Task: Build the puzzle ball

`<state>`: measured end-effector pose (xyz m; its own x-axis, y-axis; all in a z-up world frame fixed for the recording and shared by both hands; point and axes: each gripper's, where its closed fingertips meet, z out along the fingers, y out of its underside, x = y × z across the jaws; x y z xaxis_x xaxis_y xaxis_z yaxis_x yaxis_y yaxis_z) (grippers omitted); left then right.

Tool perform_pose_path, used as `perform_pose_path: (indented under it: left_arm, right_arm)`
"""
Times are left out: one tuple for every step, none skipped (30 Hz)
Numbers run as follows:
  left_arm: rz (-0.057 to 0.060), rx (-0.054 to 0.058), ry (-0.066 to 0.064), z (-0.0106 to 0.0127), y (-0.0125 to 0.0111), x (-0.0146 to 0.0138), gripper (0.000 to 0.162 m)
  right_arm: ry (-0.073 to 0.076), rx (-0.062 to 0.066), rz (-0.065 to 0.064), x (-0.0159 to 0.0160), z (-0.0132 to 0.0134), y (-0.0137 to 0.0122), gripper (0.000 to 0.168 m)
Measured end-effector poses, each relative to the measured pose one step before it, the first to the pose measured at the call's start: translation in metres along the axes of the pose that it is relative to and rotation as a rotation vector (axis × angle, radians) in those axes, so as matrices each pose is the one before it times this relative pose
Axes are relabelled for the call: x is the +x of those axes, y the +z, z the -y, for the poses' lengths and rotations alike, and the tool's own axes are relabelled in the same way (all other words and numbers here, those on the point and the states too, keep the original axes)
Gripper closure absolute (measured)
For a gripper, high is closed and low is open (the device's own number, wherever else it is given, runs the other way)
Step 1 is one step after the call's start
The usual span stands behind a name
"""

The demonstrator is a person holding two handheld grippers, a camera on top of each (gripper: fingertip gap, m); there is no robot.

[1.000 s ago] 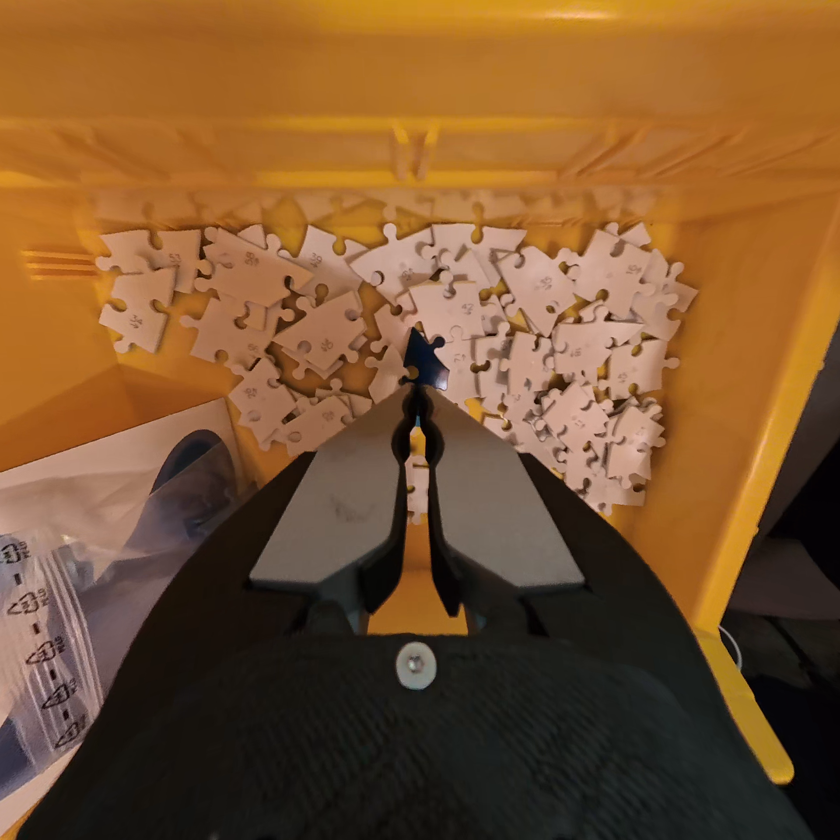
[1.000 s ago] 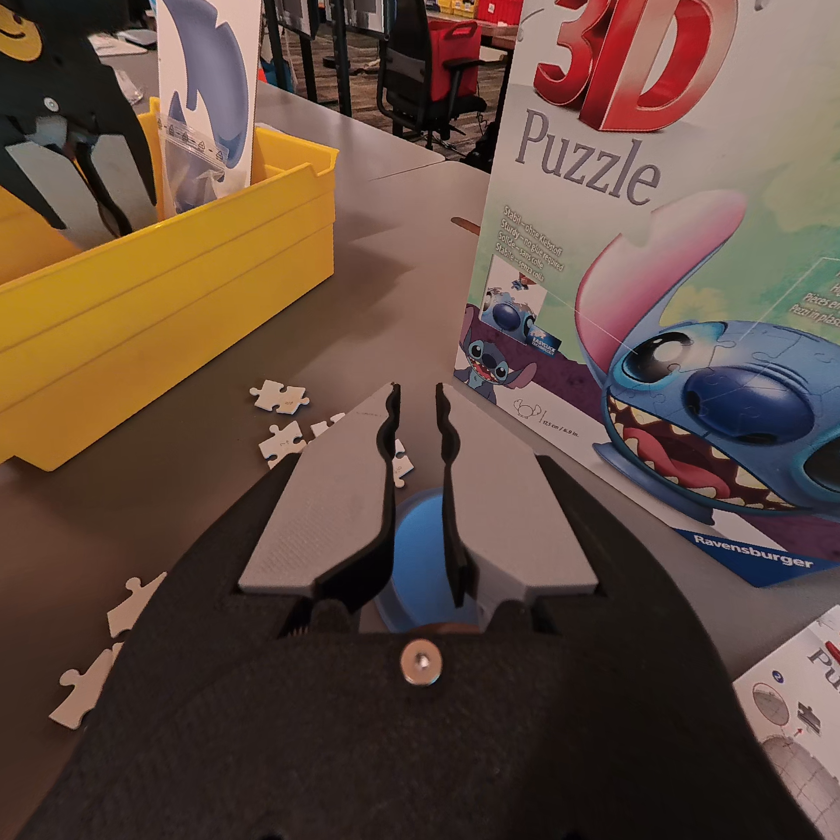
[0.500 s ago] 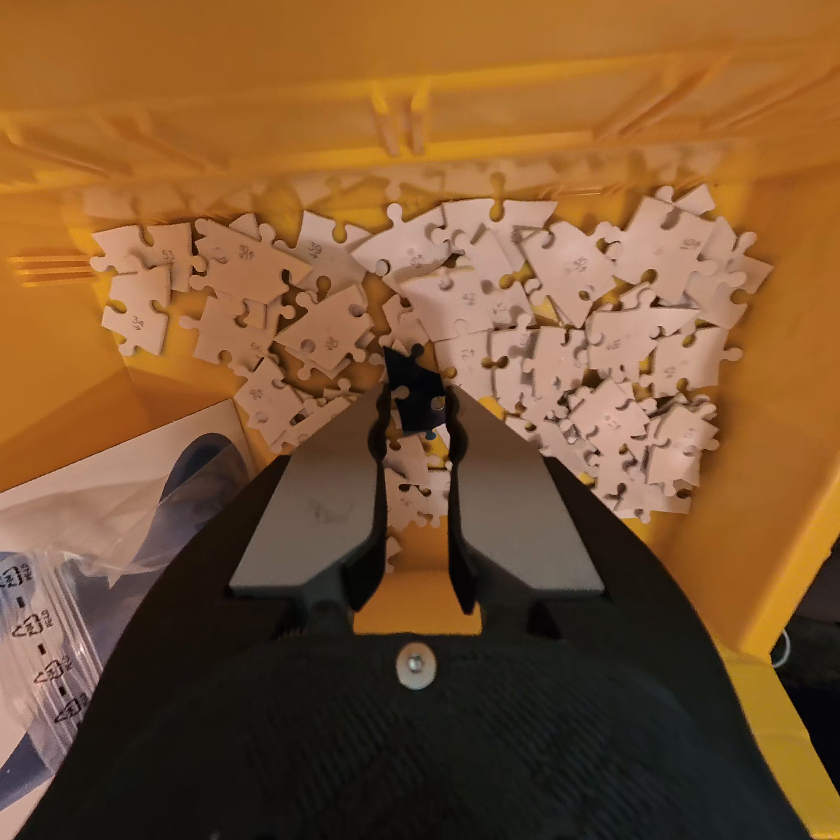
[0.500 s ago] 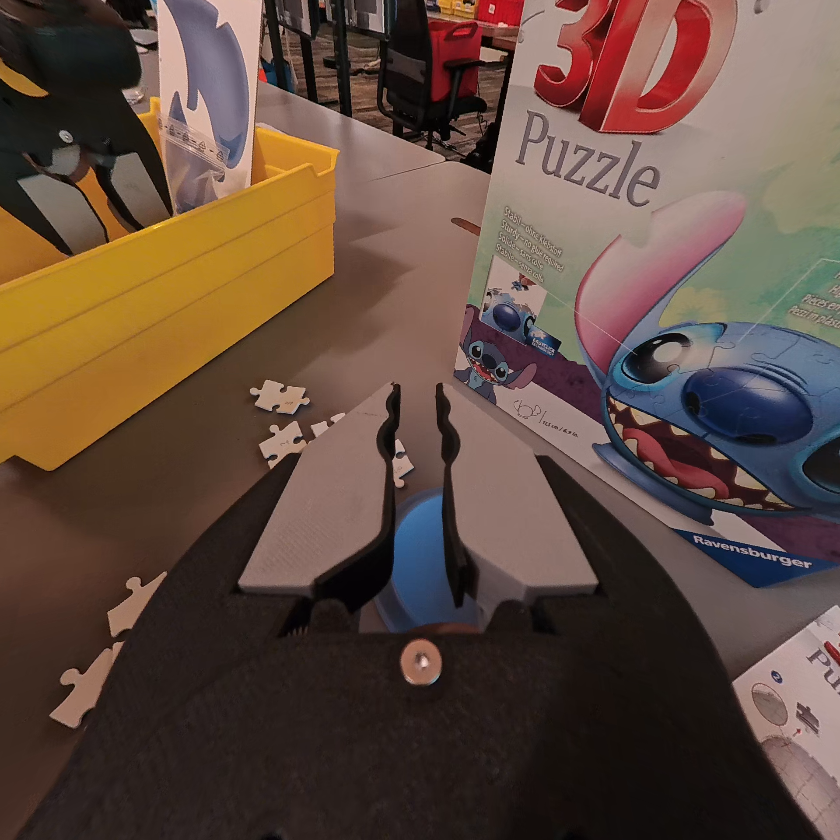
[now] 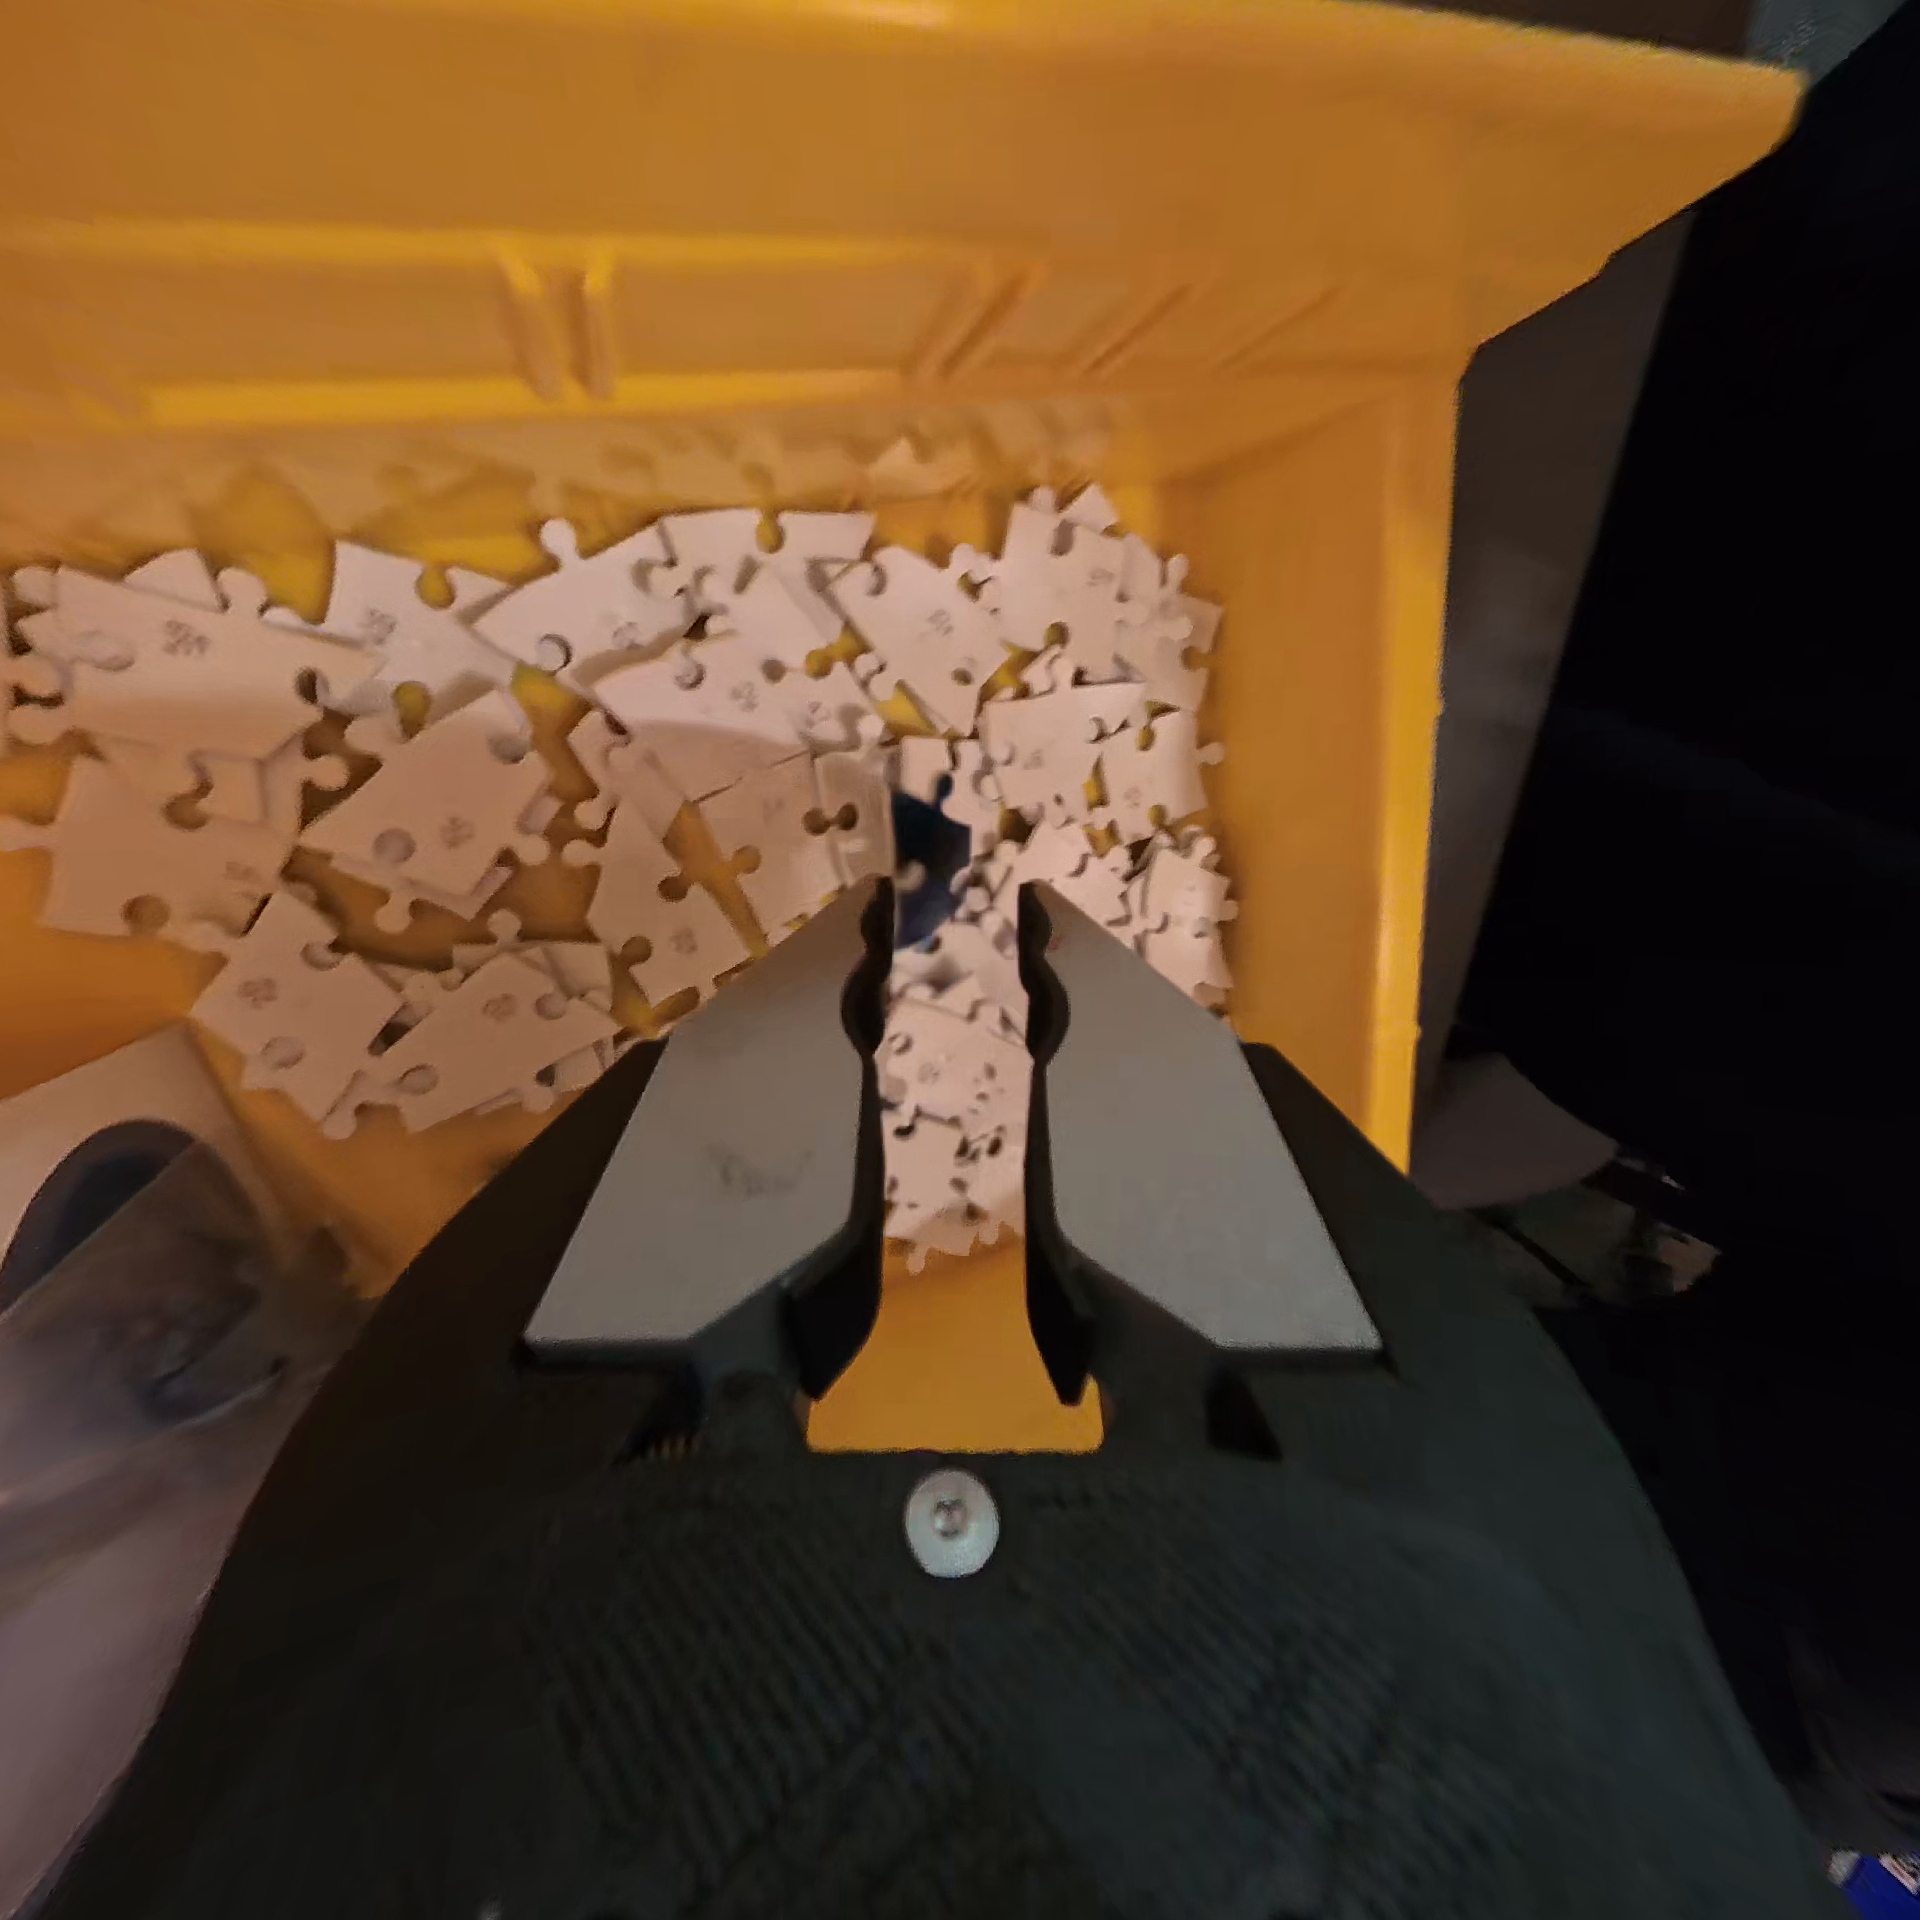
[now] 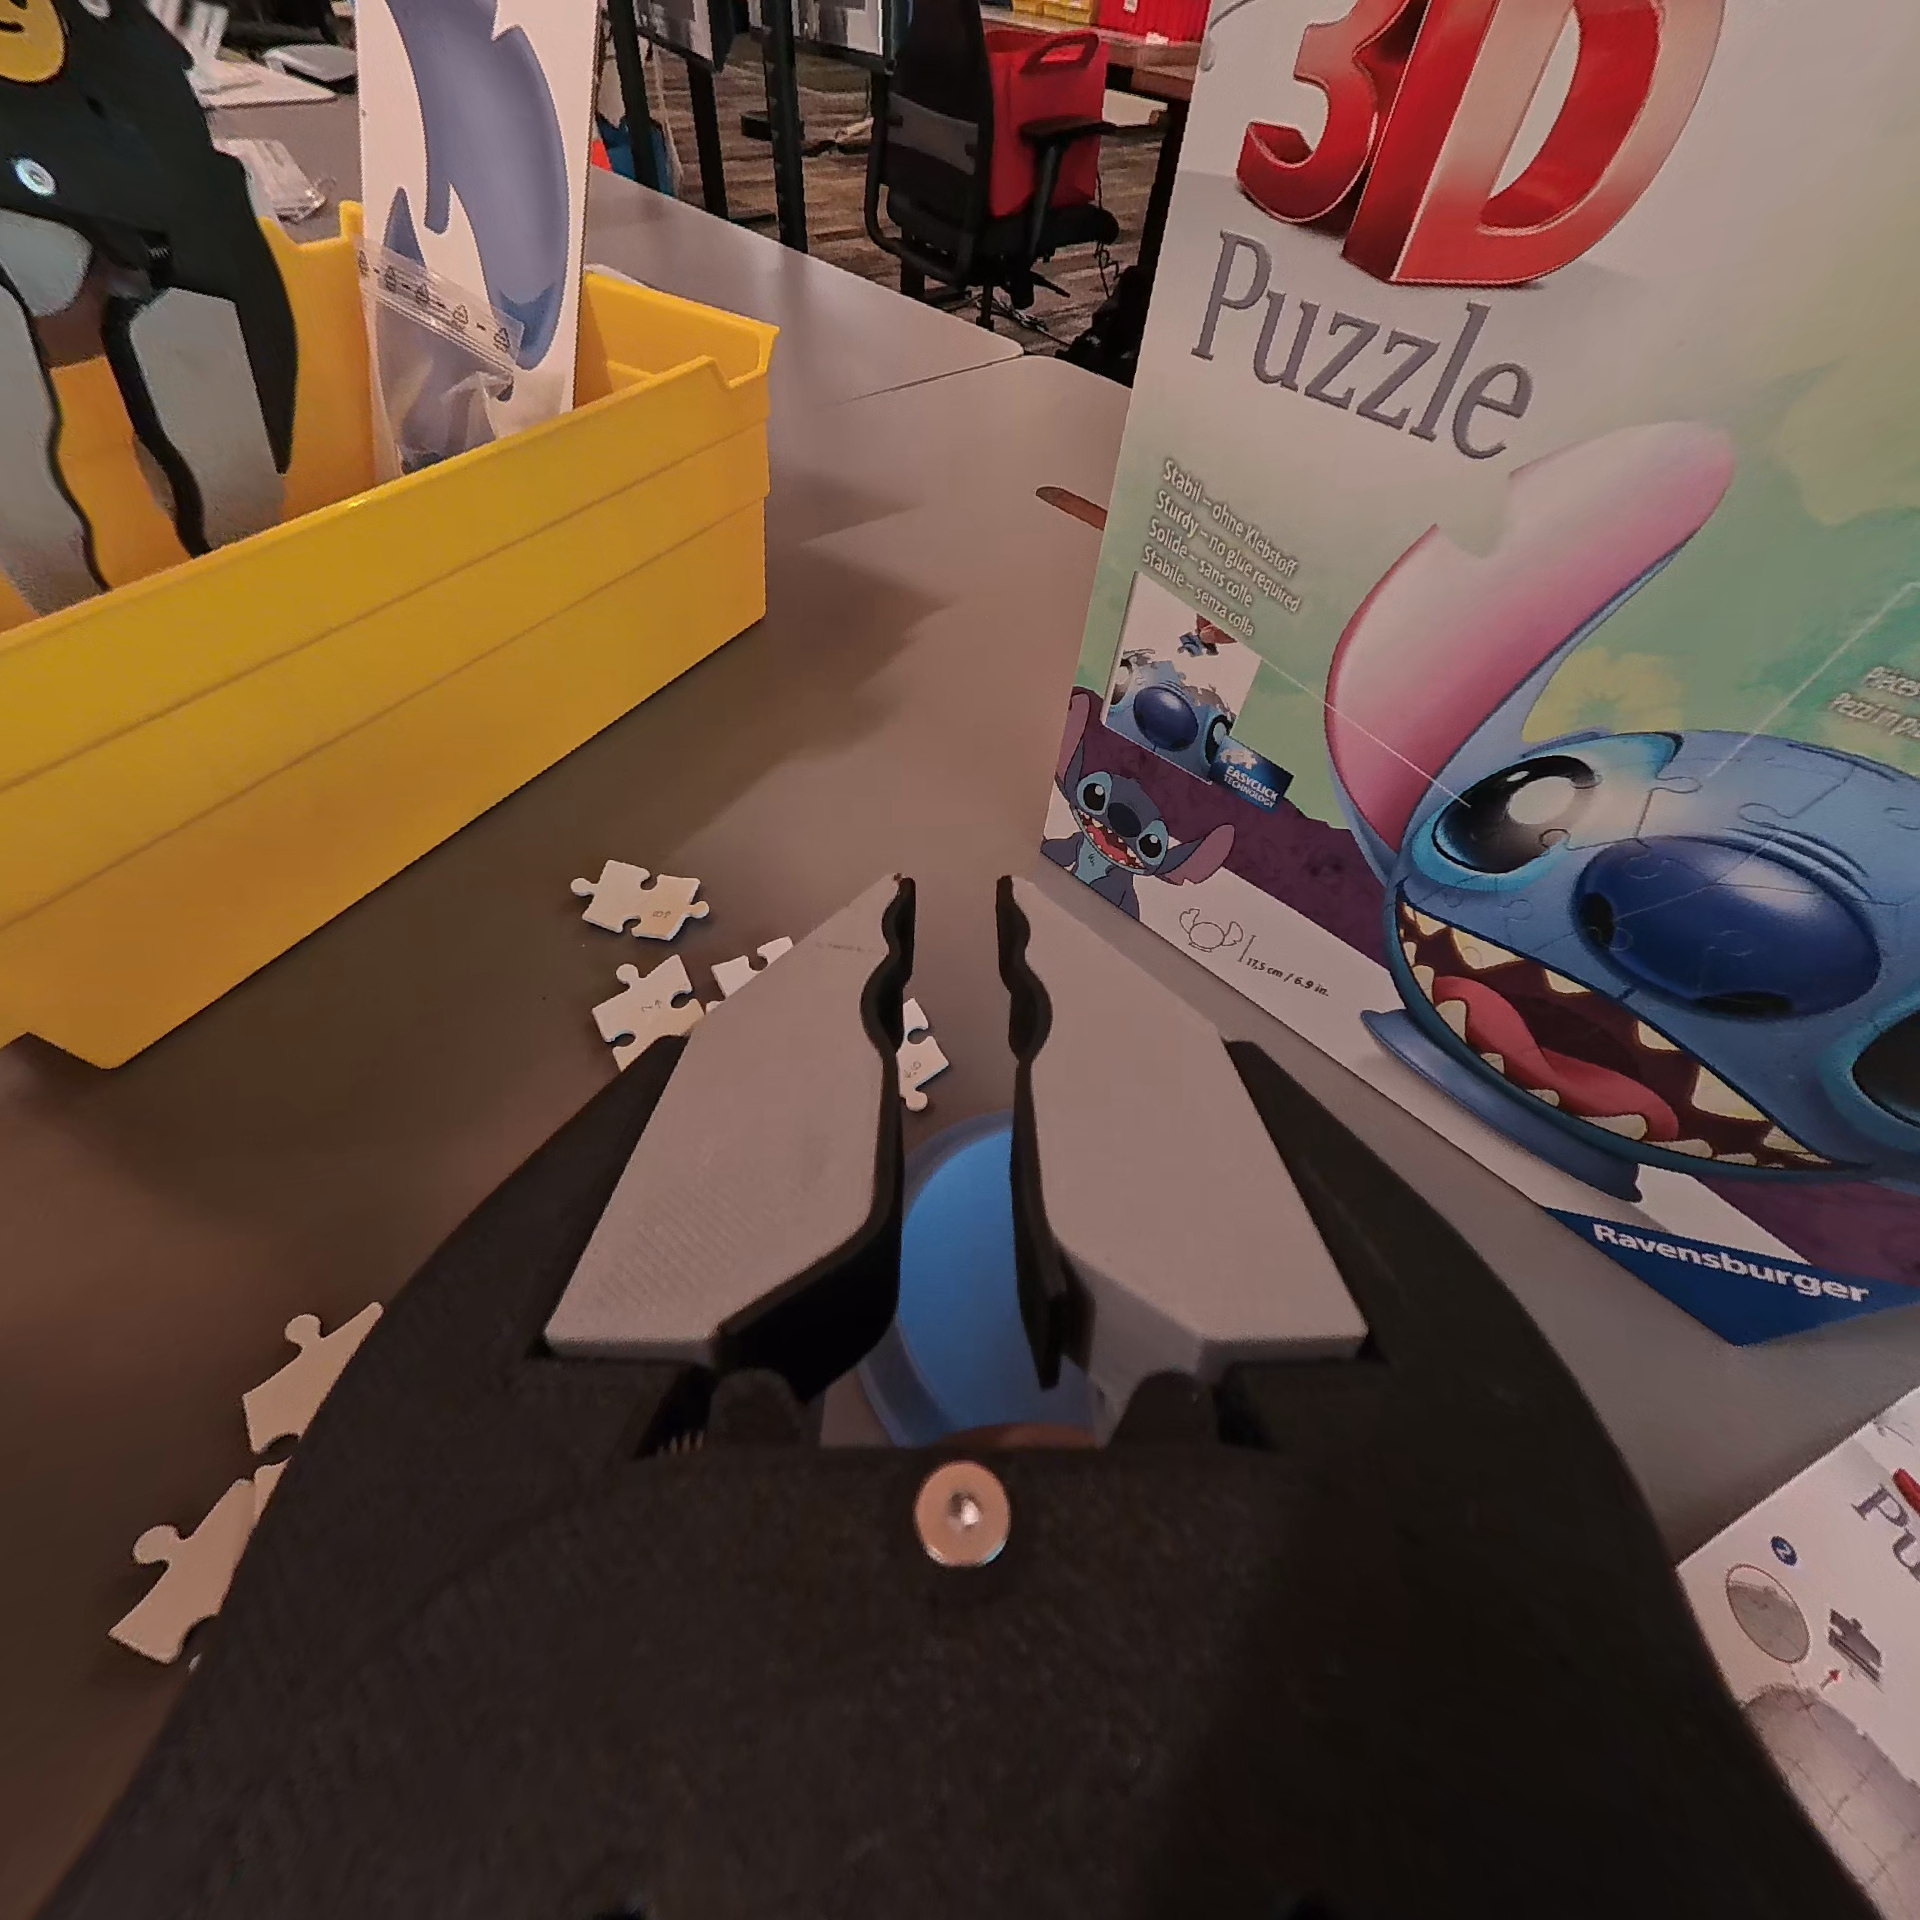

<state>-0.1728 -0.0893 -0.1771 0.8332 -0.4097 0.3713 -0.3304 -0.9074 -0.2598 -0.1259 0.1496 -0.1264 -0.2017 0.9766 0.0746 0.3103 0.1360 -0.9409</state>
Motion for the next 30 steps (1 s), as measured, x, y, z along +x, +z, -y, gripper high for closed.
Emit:
perform_pose_path:
  left_arm:
    - [-0.0029, 0.0077, 0.008, 0.0018, 0.00026, 0.00138, 0.142]
    - [0.0162, -0.0096, -0.0024, -0.00099, 0.00137, -0.0025, 0.142]
    - [0.0303, -0.0227, -0.0133, -0.00305, 0.00243, -0.0059, 0.141]
    - [0.0324, -0.0285, -0.0203, -0.00378, 0.00286, -0.00695, 0.139]
    - [0.0265, -0.0251, -0.02, -0.00324, 0.00257, -0.006, 0.138]
    - [0.0266, -0.0174, -0.0159, -0.00201, 0.00153, -0.00545, 0.138]
    - [0.0289, -0.0073, -0.0102, -0.00088, 0.00033, -0.0051, 0.138]
    - [0.0132, 0.0024, -0.0002, 0.00025, -0.00061, -0.00191, 0.138]
    - [-0.0022, 0.0114, 0.0069, 0.00129, -0.00159, 0.00093, 0.138]
    - [0.0026, 0.0144, 0.0054, 0.00164, -0.00229, 0.00013, 0.139]
    - [0.0144, 0.0128, -0.0001, 0.00117, -0.00279, -0.00204, 0.139]
    - [0.0098, 0.0114, -0.0028, 0.00072, -0.00274, -0.00175, 0.139]
    - [-0.0049, 0.0097, -0.0033, 0.00029, -0.00197, 0.00025, 0.139]
    - [-0.0182, 0.0084, -0.0021, 0.00067, -0.00079, 0.00226, 0.139]
    - [-0.0249, 0.0053, 0.001, 0.00092, 0.00069, 0.00347, 0.139]
    - [-0.0198, -0.0018, 0.0031, 0.00092, 0.00179, 0.00329, 0.139]
    - [-0.0105, -0.0114, 0.0062, -0.00035, 0.00259, 0.00263, 0.138]
    - [-0.0016, -0.0169, 0.0104, -0.00126, 0.00279, 0.00212, 0.138]
    - [-0.0004, -0.014, 0.0147, -0.00106, 0.0024, 0.00239, 0.138]
    - [-0.0001, -0.0069, 0.0142, 0.00006, 0.0017, 0.00224, 0.138]
    - [-0.0002, -0.0036, 0.0094, 0.00077, 0.00148, 0.00165, 0.138]
    - [0.0012, -0.0015, 0.0033, 0.00094, 0.00143, 0.00052, 0.138]
    - [-0.004, -0.0035, -0.0003, 0.00039, 0.00151, 0.00062, 0.138]
    - [-0.0069, -0.0074, -0.0018, -0.00073, 0.0015, 0.00058, 0.138]
    - [-0.0041, -0.0078, -0.0021, -0.00118, 0.00154, -0.00001, 0.138]
    - [-0.0029, -0.0053, -0.0021, -0.00091, 0.00096, -0.00021, 0.138]
    - [-0.002, 0.002, -0.0012, 0.0002, -0.00011, -0.00009, 0.139]
    - [-0.0066, 0.0046, 0.0003, 0.00055, -0.0007, 0.00109, 0.14]
    - [-0.0148, 0.0044, 0.0043, 0.00039, -0.00063, 0.00267, 0.143]
    - [-0.0131, 0.0029, 0.008, 0.00016, -0.00026, 0.00295, 0.146]
  right_arm:
    - [0.0004, 0.0008, 0.0005, -0.00012, 0.00024, -0.00019, 0.156]
    - [0.0002, 0.0002, 0.0005, -0.00008, 0.00003, 0.00001, 0.156]
    - [-0.0002, -0.0003, 0.0005, -0.00014, -0.00009, 0.00012, 0.156]
    - [-0.0002, -0.0015, 0.0006, -0.00015, -0.00032, 0.00017, 0.156]
    - [-0.0006, -0.0011, 0.0007, -0.00014, -0.00021, 0.00006, 0.156]
    - [-0.0011, 0.0, 0.0001, -0.00015, 0.00009, -0.00009, 0.156]
    - [-0.0011, 0.0014, -0.0004, -0.00011, 0.00041, -0.00025, 0.156]
    - [-0.0004, 0.0025, -0.0002, -0.00001, 0.00066, -0.00046, 0.156]
    - [-0.0002, 0.0026, -0.0001, -0.00003, 0.00068, -0.00045, 0.156]
    - [-0.0006, 0.0013, -0.0006, -0.00001, 0.00039, -0.00027, 0.156]
    - [-0.0009, -0.0002, -0.0006, 0.00005, -0.00002, 0.0, 0.156]
    - [-0.0006, -0.0012, 0.0001, -0.00004, -0.00028, 0.00019, 0.156]
    - [-0.0001, -0.0019, 0.001, -0.00017, -0.00041, 0.00036, 0.156]
    - [-0.0002, -0.0021, 0.0008, -0.00014, -0.00054, 0.00037, 0.156]
    - [-0.0004, -0.0022, 0.0001, -0.00013, -0.00063, 0.00041, 0.156]
    - [-0.0006, -0.0023, 0.0, 0.00008, -0.00058, 0.00034, 0.156]
    - [-0.0006, -0.002, -0.0007, 0.00018, -0.00038, 0.0002, 0.156]
    - [-0.0002, -0.0005, -0.0006, 0.00019, -0.00019, -0.00002, 0.156]
    - [0.0006, 0.0013, -0.0003, 0.00008, 0.00029, -0.00018, 0.156]
    - [0.0007, 0.0022, -0.0003, 0.00015, 0.00047, -0.00026, 0.156]
    - [0.0004, 0.0012, -0.0006, 0.00023, 0.00026, -0.0002, 0.156]
    - [0.0002, 0.0006, -0.0004, 0.00013, 0.00013, -0.0001, 0.156]
    - [0.0006, -0.0004, 0.0007, -0.00001, -0.00004, 0.00005, 0.156]
    - [0.0006, -0.0013, 0.0009, -0.00014, -0.00021, 0.00013, 0.156]
    - [-0.0005, -0.0001, 0.0002, -0.00011, -0.00003, -0.00008, 0.156]
    - [-0.0009, 0.0003, -0.0004, -0.00009, 0.00014, -0.00007, 0.156]
    - [-0.0008, 0.001, -0.0005, 0.00001, 0.00028, -0.00016, 0.156]
    - [-0.0004, 0.0017, -0.0008, 0.0001, 0.00043, -0.00026, 0.156]
    - [0.0005, 0.0014, -0.0007, 0.00024, 0.00029, -0.00019, 0.156]
    - [0.0015, 0.0002, 0.0001, 0.00027, -0.00013, -0.00002, 0.156]
